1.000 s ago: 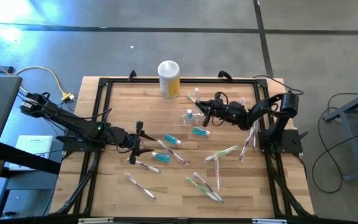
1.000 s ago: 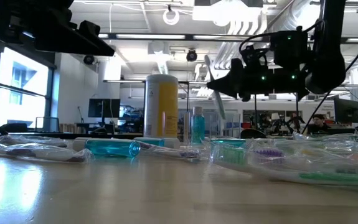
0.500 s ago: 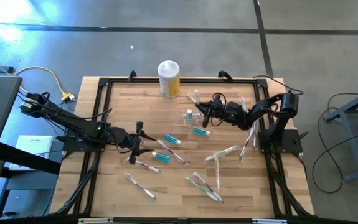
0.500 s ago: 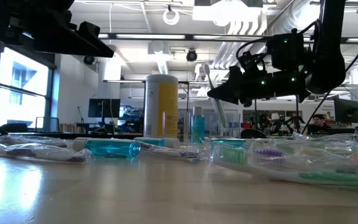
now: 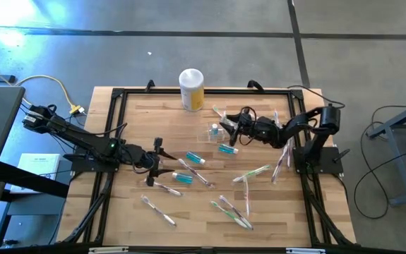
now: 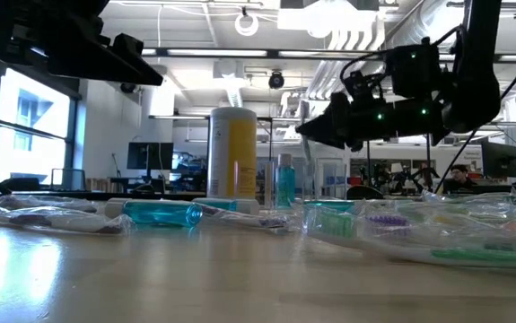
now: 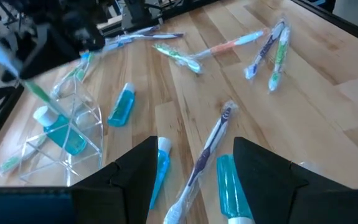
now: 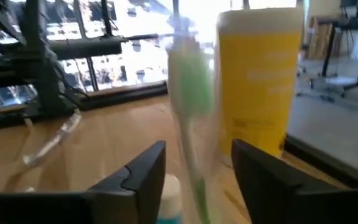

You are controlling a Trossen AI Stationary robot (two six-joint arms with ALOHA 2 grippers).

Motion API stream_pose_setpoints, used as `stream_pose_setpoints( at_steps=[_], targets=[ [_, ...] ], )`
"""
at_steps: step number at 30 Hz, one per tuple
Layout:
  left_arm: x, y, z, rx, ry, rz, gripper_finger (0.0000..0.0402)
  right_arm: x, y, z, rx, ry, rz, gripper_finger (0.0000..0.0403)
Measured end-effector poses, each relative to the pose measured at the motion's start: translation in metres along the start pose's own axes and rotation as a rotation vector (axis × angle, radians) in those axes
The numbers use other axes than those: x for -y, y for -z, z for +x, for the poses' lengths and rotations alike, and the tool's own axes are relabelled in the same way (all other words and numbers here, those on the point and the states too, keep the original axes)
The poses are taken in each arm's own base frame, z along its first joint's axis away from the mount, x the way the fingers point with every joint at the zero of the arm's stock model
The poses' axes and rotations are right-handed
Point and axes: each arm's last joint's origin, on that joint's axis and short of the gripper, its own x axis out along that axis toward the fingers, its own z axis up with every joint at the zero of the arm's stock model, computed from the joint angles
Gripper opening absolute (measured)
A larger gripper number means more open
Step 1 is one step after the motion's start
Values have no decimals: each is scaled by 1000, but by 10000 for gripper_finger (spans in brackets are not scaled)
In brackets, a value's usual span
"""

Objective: Pick & Place toothbrushing station
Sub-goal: Put the top left mouthwash into the transparent organizer

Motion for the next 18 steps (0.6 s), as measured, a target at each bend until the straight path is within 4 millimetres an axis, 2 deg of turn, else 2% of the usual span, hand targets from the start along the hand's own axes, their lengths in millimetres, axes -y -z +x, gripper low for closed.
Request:
stream_pose_setpoints(
  at_steps=[4, 11, 18],
  targets=[
    [0, 2, 0, -18, 3, -24, 203, -10, -16, -4, 55, -14, -54, 201],
    [0, 2, 0, -18, 2, -160, 203, -35, -47, -18, 123, -115, -74, 203],
    [1, 3, 0, -36, 13, -239, 203, -69, -56, -39, 30, -328, -55, 203]
  ],
)
